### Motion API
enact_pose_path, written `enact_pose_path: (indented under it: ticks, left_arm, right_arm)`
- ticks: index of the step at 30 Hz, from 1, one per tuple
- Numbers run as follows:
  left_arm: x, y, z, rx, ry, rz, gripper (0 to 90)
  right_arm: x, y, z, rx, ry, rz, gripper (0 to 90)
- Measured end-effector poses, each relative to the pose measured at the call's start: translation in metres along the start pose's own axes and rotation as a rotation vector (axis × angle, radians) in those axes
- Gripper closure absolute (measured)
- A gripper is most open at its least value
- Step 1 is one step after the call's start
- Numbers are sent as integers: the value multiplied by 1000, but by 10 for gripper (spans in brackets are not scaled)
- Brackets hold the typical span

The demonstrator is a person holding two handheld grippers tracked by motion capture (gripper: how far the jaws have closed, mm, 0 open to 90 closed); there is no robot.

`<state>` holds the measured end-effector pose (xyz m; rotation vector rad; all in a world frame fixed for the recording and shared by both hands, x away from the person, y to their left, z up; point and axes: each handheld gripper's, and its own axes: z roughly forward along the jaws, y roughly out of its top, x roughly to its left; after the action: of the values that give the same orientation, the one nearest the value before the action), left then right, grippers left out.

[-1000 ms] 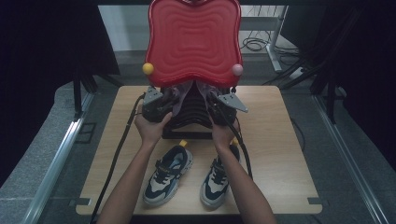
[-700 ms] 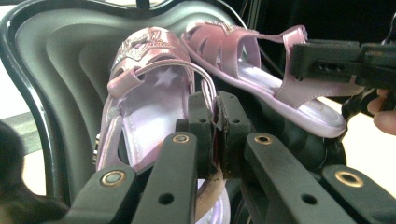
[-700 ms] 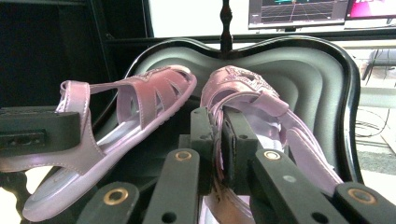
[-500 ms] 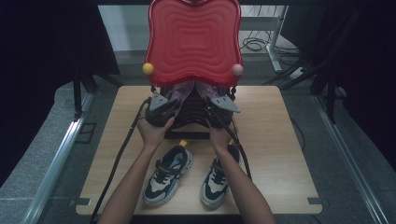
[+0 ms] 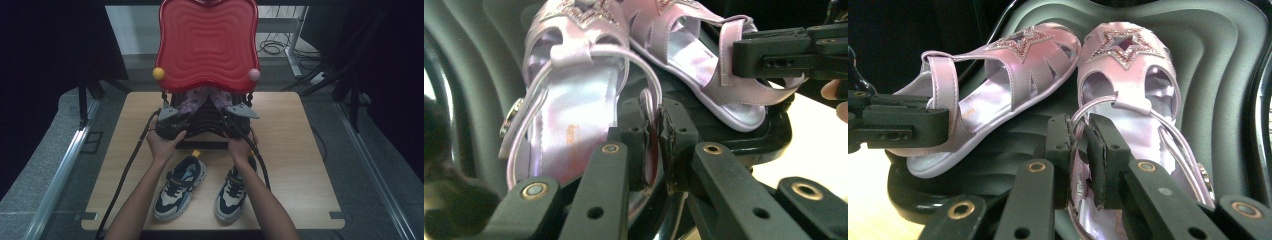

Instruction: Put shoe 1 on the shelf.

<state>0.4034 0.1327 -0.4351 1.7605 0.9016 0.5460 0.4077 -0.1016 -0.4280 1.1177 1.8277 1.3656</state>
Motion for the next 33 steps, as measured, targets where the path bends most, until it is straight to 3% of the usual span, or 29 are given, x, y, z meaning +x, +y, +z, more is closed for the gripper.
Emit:
enact_pose_path:
  ticks: [6, 11, 17, 24, 28, 30, 33]
  left_arm:
    - [-1, 0, 0, 2, -7, 1, 807]
    - [-2, 0, -2, 5, -4, 3, 712]
    - [1, 5, -17, -22, -5, 10, 587]
    - [-1, 8, -33, -26, -15, 19, 537]
    - [-1, 7, -42, -18, -24, 11, 523]
    - [-1, 6, -50, -12, -34, 11, 516]
    - [-1, 4, -56, -2, -43, 9, 533]
  right_arm:
    - [-1, 0, -3, 12, 8, -16, 805]
    - [-2, -1, -6, 32, 26, -14, 700]
    - [1, -1, -21, -8, 34, -4, 554]
    - [2, -1, -42, -30, 63, -21, 537]
    - [1, -2, -53, -24, 112, -31, 528]
    - [0, -5, -62, -15, 164, -26, 529]
    - [-1, -7, -67, -8, 177, -29, 526]
